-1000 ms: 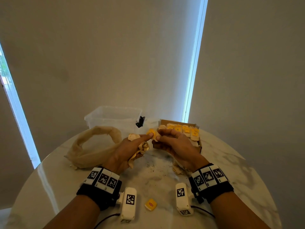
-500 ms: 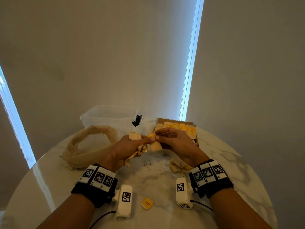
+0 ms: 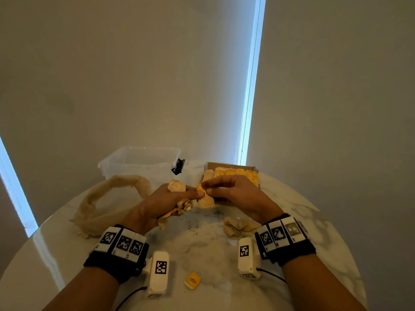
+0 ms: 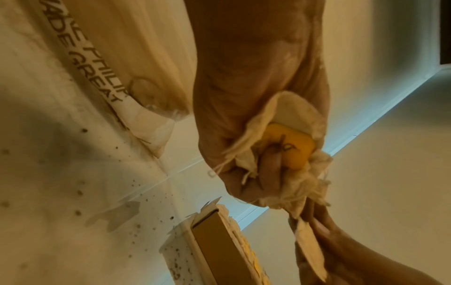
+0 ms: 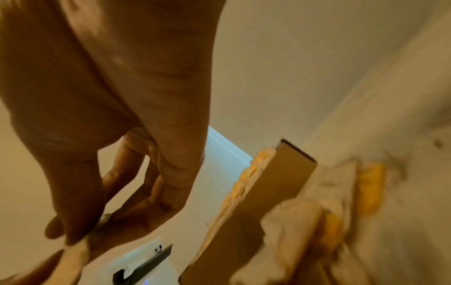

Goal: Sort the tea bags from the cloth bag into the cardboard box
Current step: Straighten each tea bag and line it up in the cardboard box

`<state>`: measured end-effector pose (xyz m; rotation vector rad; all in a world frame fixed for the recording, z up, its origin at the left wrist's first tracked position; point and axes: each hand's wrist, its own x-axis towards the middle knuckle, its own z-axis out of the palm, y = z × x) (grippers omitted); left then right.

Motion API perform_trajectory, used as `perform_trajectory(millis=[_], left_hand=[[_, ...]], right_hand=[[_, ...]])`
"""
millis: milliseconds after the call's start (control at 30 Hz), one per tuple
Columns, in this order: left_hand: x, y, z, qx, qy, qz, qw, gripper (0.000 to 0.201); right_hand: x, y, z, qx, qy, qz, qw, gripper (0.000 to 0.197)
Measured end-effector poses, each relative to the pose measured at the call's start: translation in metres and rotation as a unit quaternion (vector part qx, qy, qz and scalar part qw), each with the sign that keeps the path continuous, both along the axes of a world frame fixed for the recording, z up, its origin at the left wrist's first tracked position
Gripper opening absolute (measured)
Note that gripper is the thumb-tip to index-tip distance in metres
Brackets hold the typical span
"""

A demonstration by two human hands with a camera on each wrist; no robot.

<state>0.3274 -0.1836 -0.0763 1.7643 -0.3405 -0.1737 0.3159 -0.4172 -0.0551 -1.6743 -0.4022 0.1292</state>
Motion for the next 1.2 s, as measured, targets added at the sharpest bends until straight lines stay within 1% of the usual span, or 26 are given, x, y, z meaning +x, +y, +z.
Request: perform_trajectory(millis=[67,100,200,300,367,567,700,833,967,1100,1200], left_hand=[[0.002,-0.005,0.003,0.016,-0.002,-0.001,1.000,0.038],[0.003,-0.008,0.004,0.021,0.000,-0.004,1.000,0.036],[0.007,-0.015,0.009,0.055,0.003,-0.004,0.998,0.030],[0.011,-0.019,0.009,0.064,0.013,-0.023,0.998,0.033],[0.016,-0.020,0.007,0.063,0.019,-0.024,0.998,0.036],[0.028,-0.016,-0.001,0.061,0.029,-0.023,0.997,0.041],[0.036,-0.011,-0.007,0.052,0.041,-0.022,0.998,0.049],[0.038,-0.009,-0.007,0.047,0.039,-0.012,0.998,0.037],[0.039,-0.011,-0.006,0.040,0.040,-0.017,0.998,0.037],[0.038,-0.013,-0.005,0.037,0.042,-0.015,0.998,0.037],[0.036,-0.013,-0.004,0.039,0.038,-0.017,0.998,0.035]], right_hand=[[0.002,-0.006,0.004,-0.047,-0.024,-0.015,0.998,0.022],[0.005,-0.011,0.007,-0.067,-0.039,-0.036,0.996,0.022],[0.024,-0.039,0.014,-0.107,-0.096,-0.134,0.981,0.022],[0.046,-0.075,0.018,-0.138,-0.123,-0.198,0.963,0.022],[0.061,-0.094,0.017,-0.167,-0.134,-0.220,0.952,0.024],[0.087,-0.110,0.008,-0.191,-0.102,-0.178,0.960,0.029],[0.100,-0.110,-0.002,-0.205,-0.086,-0.170,0.960,0.030],[0.107,-0.107,-0.007,-0.231,-0.076,-0.168,0.955,0.031],[0.114,-0.104,-0.008,-0.243,-0.070,-0.177,0.951,0.027],[0.116,-0.100,-0.008,-0.275,-0.077,-0.182,0.941,0.024],[0.118,-0.097,-0.009,-0.328,-0.107,-0.204,0.916,0.025]])
